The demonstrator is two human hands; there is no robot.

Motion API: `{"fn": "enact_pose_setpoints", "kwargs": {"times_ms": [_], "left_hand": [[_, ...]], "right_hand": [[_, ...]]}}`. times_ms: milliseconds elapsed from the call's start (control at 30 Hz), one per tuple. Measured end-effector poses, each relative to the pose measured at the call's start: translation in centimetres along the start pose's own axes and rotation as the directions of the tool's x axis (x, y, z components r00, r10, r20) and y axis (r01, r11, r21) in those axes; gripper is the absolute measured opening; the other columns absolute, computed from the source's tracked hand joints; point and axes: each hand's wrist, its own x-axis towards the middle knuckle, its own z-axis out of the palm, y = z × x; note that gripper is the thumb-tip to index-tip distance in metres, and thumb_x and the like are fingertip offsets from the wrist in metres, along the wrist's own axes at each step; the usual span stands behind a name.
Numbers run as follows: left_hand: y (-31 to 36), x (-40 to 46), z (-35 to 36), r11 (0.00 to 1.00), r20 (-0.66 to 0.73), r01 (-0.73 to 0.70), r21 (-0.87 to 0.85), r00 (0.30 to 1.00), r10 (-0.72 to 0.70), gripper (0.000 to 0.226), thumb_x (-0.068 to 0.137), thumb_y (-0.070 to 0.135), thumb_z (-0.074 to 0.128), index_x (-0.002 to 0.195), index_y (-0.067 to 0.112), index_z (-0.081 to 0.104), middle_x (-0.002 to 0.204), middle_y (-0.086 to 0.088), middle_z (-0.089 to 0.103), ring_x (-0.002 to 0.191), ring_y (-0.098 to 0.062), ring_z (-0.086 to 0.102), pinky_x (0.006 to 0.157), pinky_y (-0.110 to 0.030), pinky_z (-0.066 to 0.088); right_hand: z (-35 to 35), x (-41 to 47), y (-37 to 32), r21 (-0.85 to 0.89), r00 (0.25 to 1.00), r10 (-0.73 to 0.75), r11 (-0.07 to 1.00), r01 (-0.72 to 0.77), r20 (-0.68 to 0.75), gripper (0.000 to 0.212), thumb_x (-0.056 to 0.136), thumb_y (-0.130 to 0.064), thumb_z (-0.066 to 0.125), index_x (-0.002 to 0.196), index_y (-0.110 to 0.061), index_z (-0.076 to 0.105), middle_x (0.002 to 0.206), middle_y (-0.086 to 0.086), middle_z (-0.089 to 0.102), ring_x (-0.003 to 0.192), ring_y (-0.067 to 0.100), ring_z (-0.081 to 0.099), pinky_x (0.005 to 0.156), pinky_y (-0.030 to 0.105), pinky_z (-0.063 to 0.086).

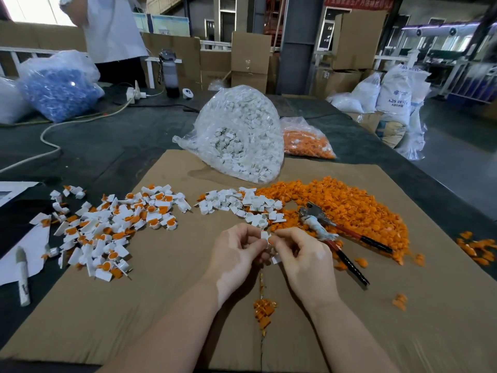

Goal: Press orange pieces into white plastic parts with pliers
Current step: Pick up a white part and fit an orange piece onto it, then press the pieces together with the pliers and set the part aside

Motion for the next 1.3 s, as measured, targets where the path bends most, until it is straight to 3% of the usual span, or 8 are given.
{"fn": "enact_pose_setpoints", "kwargs": {"times_ms": [133, 333, 733, 1300], "left_hand": [[-0.26, 0.24, -0.09, 0.999, -0.011, 0.005, -0.053, 1.000, -0.006, 0.017, 0.087, -0.005, 0.057, 0.095, 0.010, 0.062, 0.067, -0.012, 0.061, 0.061, -0.020, 0.061, 0.059, -0.028, 0.050], [-0.19, 0.21, -0.44, 0.998, 0.019, -0.032, -0.047, 0.999, 0.033, 0.023, 0.087, -0.004, 0.058, 0.095, 0.016, 0.066, 0.063, -0.009, 0.058, 0.062, -0.016, 0.062, 0.059, -0.021, 0.051], [-0.23, 0.17, -0.53, 0.998, 0.041, -0.021, -0.062, 0.999, 0.024, 0.018, 0.087, -0.002, 0.059, 0.098, 0.012, 0.065, 0.064, -0.007, 0.061, 0.063, -0.016, 0.063, 0.062, -0.023, 0.052], [-0.34, 0.44, -0.23, 0.998, 0.014, -0.029, -0.051, 0.999, 0.030, 0.010, 0.084, 0.004, 0.065, 0.093, 0.010, 0.065, 0.061, -0.006, 0.065, 0.061, -0.016, 0.064, 0.060, -0.028, 0.052]], "right_hand": [[-0.13, 0.19, 0.03, 0.070, 0.999, 0.040, 0.997, -0.038, -0.037, 0.014, 0.086, -0.008, 0.063, 0.096, -0.016, 0.070, 0.082, -0.009, 0.065, 0.078, 0.011, 0.060, 0.067, 0.031, 0.051], [-0.21, 0.32, 0.08, 0.080, 0.995, -0.015, 0.997, 0.006, 0.103, 0.027, 0.083, -0.007, 0.067, 0.106, -0.020, 0.070, 0.084, -0.009, 0.057, 0.076, 0.007, 0.054, 0.068, 0.026, 0.049], [-0.21, 0.41, -0.02, 0.057, 0.995, -0.059, 0.997, 0.055, 0.083, 0.023, 0.080, -0.002, 0.069, 0.099, -0.015, 0.071, 0.084, -0.009, 0.061, 0.078, 0.004, 0.055, 0.071, 0.019, 0.049], [-0.19, 0.39, -0.01, 0.048, 0.993, -0.060, 0.997, 0.055, 0.106, 0.025, 0.080, -0.001, 0.068, 0.100, -0.016, 0.071, 0.086, -0.008, 0.062, 0.085, 0.006, 0.058, 0.077, 0.025, 0.051]]}}
